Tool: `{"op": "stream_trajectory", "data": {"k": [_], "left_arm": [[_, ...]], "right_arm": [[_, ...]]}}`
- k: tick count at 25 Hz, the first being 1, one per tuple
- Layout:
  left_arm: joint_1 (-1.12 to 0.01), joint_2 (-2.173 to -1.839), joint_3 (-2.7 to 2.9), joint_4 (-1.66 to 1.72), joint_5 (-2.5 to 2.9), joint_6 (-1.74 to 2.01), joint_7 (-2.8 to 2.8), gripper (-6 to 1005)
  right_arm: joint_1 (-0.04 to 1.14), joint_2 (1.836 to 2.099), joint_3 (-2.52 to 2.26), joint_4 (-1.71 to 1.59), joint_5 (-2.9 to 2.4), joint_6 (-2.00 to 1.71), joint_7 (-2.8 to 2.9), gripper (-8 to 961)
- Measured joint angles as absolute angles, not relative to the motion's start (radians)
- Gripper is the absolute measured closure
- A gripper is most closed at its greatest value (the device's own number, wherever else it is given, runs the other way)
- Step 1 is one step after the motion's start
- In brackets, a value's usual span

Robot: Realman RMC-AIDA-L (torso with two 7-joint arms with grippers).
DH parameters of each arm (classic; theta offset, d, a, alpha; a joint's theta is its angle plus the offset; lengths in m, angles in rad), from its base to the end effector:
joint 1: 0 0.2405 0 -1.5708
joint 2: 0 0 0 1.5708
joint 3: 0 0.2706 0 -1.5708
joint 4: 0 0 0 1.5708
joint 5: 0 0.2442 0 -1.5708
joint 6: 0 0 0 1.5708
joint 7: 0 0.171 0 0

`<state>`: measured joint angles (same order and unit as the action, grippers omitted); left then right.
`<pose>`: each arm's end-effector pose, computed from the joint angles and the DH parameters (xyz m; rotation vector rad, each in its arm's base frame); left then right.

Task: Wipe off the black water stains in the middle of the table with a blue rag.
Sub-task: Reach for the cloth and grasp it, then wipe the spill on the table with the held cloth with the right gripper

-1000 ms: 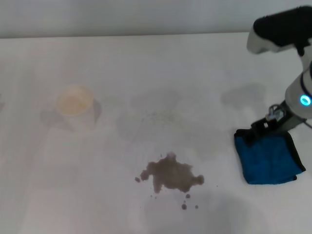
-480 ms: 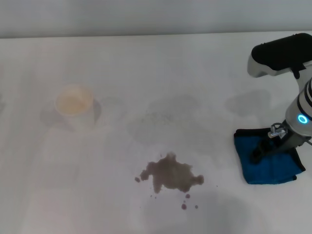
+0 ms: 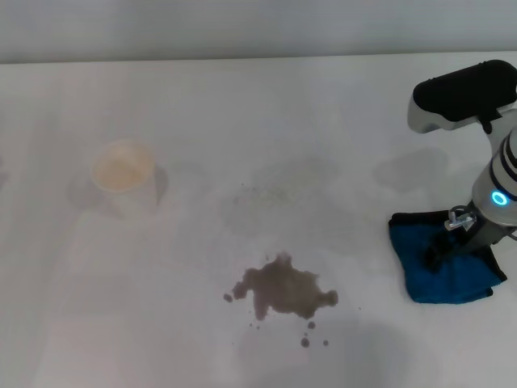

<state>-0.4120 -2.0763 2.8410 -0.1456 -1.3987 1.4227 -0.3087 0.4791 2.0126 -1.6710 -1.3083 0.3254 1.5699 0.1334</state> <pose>-0.3979 0.3442 0.0302 -1.5159 -0.3858 -0.6955 0.2790 0.3562 -0.0359 -1.9086 1.5031 -0.7925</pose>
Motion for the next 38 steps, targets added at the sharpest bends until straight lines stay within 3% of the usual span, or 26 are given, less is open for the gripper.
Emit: {"op": "stream_trajectory", "data": {"k": [5,10,22,27,32,38], "left_arm": [[-0.419,-2.074,2.841,-0.146,-1.399,1.411,-0.308,111],[-0.420,-2.072,2.838,-0.146,-1.399,1.403,-0.308,112],[-0.420,-2.072,2.836,-0.146,-1.399,1.397,-0.308,112],[-0.420,-2.072,2.834,-0.146,-1.399,1.397,-0.308,112],[-0.420,-2.072,2.833,-0.146,-1.400,1.397,-0.308,111],[-0.421,-2.074,2.833,-0.146,-1.401,1.396,-0.308,111]], "right_arm": [[0.488,2.016,-1.683,-1.301,0.326,1.567,0.123,307],[0.493,2.017,-1.694,-1.301,0.327,1.569,0.120,459],[0.503,2.016,-1.696,-1.297,0.327,1.579,0.112,470],[0.503,2.016,-1.696,-1.307,0.325,1.581,0.111,577],[0.506,2.015,-1.695,-1.319,0.331,1.582,0.105,792],[0.522,2.019,-1.706,-1.315,0.346,1.571,0.088,842]]}}
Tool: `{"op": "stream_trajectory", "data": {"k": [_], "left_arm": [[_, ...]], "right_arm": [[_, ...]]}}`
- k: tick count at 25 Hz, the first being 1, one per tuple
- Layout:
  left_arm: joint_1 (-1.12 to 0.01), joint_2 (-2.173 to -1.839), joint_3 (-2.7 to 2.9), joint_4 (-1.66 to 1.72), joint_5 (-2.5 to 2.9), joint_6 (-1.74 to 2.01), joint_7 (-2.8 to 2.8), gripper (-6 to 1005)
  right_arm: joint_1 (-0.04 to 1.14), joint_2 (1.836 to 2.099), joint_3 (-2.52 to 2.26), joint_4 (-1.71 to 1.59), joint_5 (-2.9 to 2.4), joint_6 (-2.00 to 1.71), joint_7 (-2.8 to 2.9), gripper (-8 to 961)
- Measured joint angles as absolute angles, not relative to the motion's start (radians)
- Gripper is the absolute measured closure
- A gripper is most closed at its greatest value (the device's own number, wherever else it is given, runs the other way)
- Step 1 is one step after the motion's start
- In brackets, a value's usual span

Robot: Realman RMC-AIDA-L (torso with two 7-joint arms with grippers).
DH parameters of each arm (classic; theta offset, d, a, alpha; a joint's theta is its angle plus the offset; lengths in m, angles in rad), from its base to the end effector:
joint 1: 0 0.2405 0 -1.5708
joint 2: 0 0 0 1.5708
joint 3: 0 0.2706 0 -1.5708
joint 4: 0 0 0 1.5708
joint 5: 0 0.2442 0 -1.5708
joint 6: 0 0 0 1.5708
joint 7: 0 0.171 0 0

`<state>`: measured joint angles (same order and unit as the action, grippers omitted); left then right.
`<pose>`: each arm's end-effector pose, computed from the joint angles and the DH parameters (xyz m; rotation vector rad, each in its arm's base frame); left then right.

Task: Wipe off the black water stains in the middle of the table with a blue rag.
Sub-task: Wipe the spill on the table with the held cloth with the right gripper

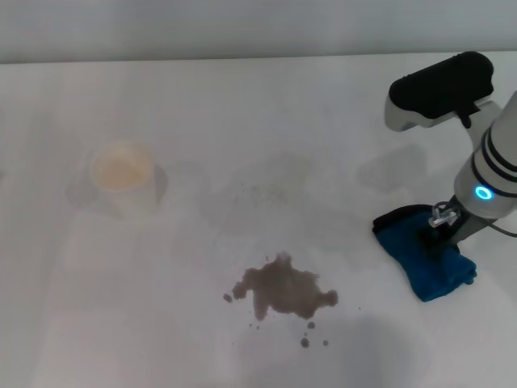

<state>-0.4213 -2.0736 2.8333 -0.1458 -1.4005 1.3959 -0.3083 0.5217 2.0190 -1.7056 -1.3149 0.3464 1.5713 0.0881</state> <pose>-0.4002 0.3488 0.0313 -1.5112 -0.4007 -0.6795 0.2572 0.3622 -0.0465 -2.0158 1.4025 -0.8078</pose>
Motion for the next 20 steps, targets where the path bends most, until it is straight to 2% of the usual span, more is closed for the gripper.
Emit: {"op": "stream_trajectory", "data": {"k": [7,14,20], "left_arm": [[-0.428,-2.074,2.839,-0.146,-1.400,1.396,-0.308,111],[-0.438,-2.074,2.841,-0.146,-1.394,1.396,-0.308,111],[-0.453,-2.073,2.841,-0.131,-1.389,1.396,-0.308,112]], "right_arm": [[0.571,2.022,-1.780,-1.295,0.395,1.533,0.082,843],[0.687,2.028,-1.937,-1.210,0.520,1.459,0.092,844],[0.722,2.027,-2.057,-1.208,0.583,1.460,0.105,845]]}}
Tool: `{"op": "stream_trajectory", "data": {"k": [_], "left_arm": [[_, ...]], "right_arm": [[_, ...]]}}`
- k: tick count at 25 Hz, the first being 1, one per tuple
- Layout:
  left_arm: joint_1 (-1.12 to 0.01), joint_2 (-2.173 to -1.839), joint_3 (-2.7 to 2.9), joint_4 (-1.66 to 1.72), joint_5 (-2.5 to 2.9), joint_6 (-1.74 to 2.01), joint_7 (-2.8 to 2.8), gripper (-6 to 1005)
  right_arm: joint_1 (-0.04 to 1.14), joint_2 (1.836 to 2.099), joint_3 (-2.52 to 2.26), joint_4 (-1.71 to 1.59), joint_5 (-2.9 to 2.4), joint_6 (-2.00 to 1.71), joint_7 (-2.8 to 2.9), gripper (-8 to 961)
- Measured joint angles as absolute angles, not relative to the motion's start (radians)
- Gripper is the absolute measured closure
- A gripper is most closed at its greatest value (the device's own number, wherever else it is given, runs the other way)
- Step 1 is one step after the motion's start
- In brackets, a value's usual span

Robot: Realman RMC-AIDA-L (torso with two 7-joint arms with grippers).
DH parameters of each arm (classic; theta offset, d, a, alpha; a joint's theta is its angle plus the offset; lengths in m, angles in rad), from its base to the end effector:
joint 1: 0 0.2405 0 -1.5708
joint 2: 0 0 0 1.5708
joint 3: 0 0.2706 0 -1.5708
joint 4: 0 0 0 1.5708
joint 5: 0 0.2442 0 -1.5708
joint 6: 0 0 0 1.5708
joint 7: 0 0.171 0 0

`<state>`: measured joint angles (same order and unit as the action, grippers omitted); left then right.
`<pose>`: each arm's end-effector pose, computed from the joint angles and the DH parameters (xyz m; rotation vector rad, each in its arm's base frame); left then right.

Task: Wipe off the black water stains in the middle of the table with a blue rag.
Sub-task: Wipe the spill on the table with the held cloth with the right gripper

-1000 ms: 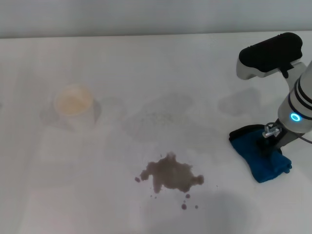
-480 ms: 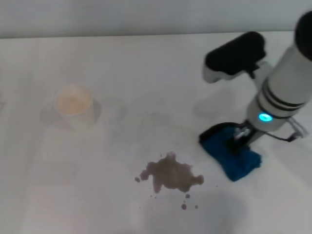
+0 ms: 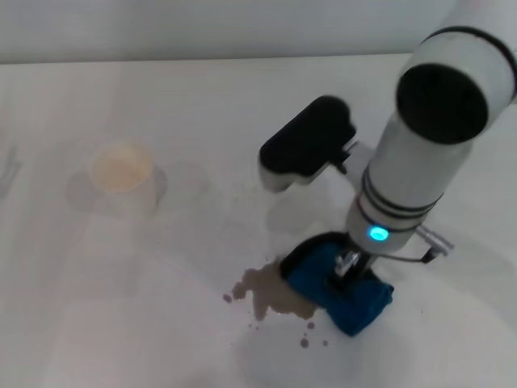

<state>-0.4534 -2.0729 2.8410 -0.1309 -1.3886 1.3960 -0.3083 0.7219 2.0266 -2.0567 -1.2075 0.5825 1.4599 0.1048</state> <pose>-0.3853 0.3619 0.0252 -1.5411 -0.3807 -0.7167 0.1919 0.3411 -0.1344 -2.3700 1.0942 -0.9362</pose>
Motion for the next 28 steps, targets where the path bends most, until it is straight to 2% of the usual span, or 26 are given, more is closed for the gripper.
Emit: {"op": "stream_trajectory", "data": {"k": [19,25,28], "left_arm": [[-0.470,-2.074,2.843,-0.132,-1.362,1.385,-0.308,112],[-0.464,-2.074,2.843,-0.128,-1.358,1.390,-0.308,112],[-0.463,-2.074,2.842,-0.126,-1.358,1.390,-0.308,112]], "right_arm": [[0.747,2.026,-2.256,-1.304,0.694,1.460,0.127,858],[0.817,2.029,-2.261,-1.255,0.708,1.389,0.115,860],[0.900,2.029,-2.272,-1.185,0.743,1.330,0.111,863]]}}
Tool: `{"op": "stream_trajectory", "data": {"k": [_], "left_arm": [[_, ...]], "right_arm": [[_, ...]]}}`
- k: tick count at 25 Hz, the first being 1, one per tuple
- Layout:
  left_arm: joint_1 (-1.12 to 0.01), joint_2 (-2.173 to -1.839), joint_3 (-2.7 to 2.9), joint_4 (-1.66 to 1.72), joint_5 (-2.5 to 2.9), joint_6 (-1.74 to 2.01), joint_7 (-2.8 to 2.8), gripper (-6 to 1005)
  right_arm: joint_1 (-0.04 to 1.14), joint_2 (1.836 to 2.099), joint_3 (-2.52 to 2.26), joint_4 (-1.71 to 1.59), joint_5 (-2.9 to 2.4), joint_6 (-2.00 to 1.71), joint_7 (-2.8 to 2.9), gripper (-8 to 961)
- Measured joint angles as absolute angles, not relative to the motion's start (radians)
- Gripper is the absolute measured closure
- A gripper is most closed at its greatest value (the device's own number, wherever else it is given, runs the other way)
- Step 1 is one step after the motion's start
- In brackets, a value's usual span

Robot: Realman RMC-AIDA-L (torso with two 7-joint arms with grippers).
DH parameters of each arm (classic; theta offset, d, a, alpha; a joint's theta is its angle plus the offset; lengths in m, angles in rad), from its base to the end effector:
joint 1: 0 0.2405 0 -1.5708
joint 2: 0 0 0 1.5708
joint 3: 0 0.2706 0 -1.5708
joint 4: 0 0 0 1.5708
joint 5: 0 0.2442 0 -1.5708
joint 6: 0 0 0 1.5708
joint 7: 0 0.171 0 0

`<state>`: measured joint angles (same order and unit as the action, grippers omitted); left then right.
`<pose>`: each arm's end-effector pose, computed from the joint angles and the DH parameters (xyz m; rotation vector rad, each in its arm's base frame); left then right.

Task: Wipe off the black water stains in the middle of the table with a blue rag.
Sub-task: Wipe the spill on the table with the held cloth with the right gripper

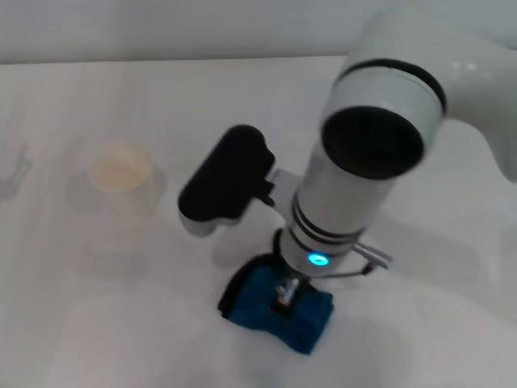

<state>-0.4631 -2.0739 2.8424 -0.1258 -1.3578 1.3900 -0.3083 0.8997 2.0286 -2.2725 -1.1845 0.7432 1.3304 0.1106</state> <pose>-0.3797 0.3654 0.0182 -1.5779 -0.3752 -0.7218 0.1383 0.3250 -0.1797 -2.5816 0.7968 -0.9234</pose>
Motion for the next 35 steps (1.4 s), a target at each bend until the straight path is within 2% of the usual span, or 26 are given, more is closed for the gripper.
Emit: {"op": "stream_trajectory", "data": {"k": [3,11,19,26,35], "left_arm": [[-0.462,-2.075,2.842,-0.125,-1.357,1.390,-0.308,111],[-0.450,-2.077,2.842,-0.122,-1.357,1.392,-0.308,111],[-0.439,-2.078,2.842,-0.106,-1.359,1.394,-0.308,111],[-0.445,-2.077,2.842,-0.095,-1.359,1.395,-0.308,111],[-0.445,-2.076,2.842,-0.097,-1.357,1.404,-0.308,112]], "right_arm": [[0.972,2.029,-2.292,-1.111,0.791,1.276,0.093,863],[1.057,2.028,-2.295,-0.946,0.815,1.231,0.037,864],[1.040,2.028,-2.211,-0.828,0.717,1.231,-0.021,864],[0.992,2.027,-2.217,-0.943,0.744,1.278,-0.043,865],[0.989,2.028,-2.343,-1.078,0.917,1.294,-0.021,864]]}}
